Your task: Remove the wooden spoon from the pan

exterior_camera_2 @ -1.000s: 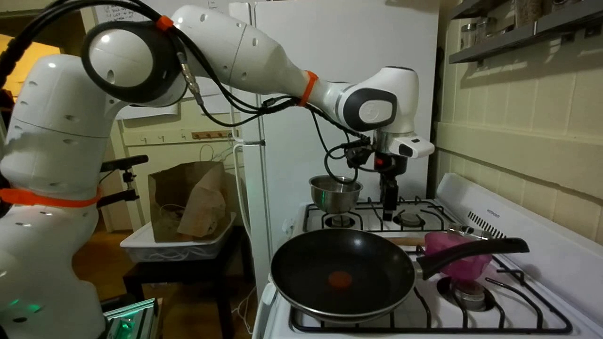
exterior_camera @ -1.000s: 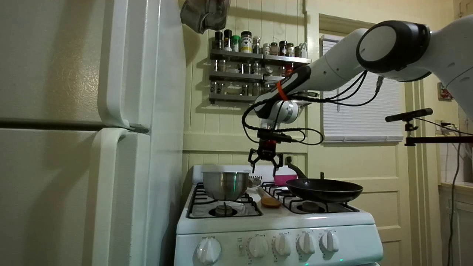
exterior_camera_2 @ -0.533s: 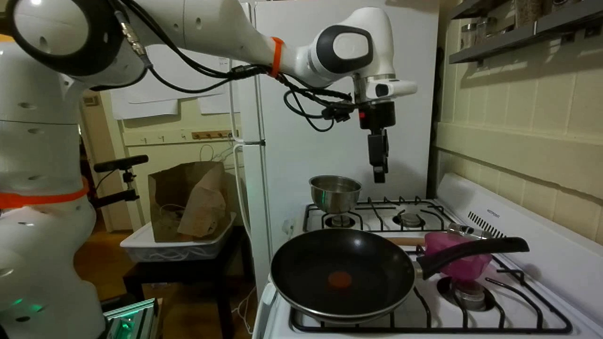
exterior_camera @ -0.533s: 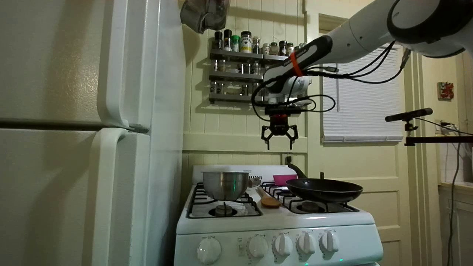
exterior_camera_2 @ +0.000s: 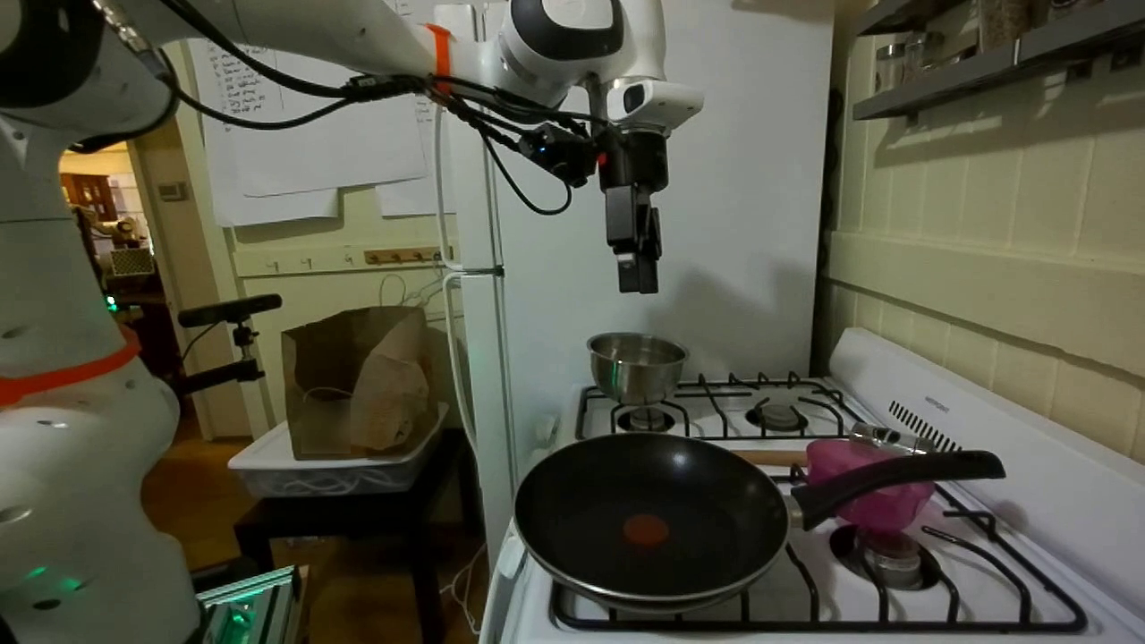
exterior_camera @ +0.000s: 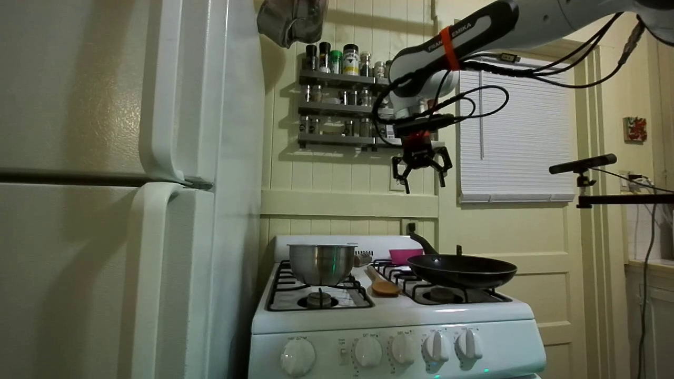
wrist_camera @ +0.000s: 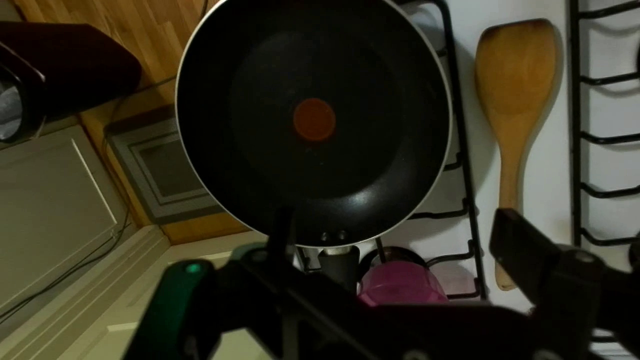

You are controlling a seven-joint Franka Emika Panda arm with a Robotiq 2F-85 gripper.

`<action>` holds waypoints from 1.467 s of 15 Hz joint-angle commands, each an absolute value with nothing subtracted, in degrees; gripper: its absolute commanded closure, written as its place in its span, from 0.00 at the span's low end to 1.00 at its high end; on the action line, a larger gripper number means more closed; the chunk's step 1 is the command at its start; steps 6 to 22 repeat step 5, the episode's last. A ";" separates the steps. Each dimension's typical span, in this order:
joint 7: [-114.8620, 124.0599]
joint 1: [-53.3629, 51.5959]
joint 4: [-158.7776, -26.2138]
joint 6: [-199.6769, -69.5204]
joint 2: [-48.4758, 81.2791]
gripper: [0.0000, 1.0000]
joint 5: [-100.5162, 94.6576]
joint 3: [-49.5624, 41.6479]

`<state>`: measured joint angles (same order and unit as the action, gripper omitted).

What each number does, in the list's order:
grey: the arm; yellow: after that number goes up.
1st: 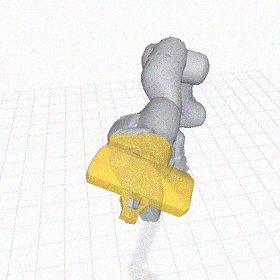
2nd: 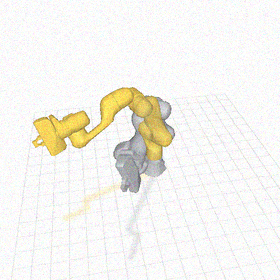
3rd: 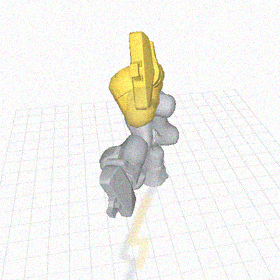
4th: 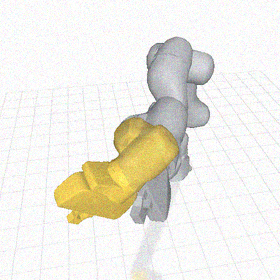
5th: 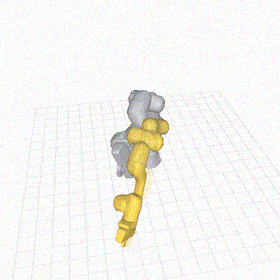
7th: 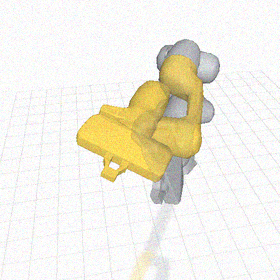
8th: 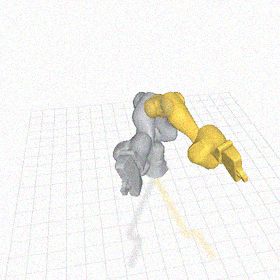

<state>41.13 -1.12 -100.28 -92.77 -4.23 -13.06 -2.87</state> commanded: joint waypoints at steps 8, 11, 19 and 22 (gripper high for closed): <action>40.83 0.03 -100.75 -92.58 -3.97 0.00 -12.97 -1.84; 40.83 0.03 -100.75 -92.58 -3.97 0.00 -12.97 -1.84; 40.83 0.03 -100.75 -92.58 -3.97 0.00 -12.97 -1.84; 40.83 0.03 -100.75 -92.58 -3.97 0.00 -12.97 -1.84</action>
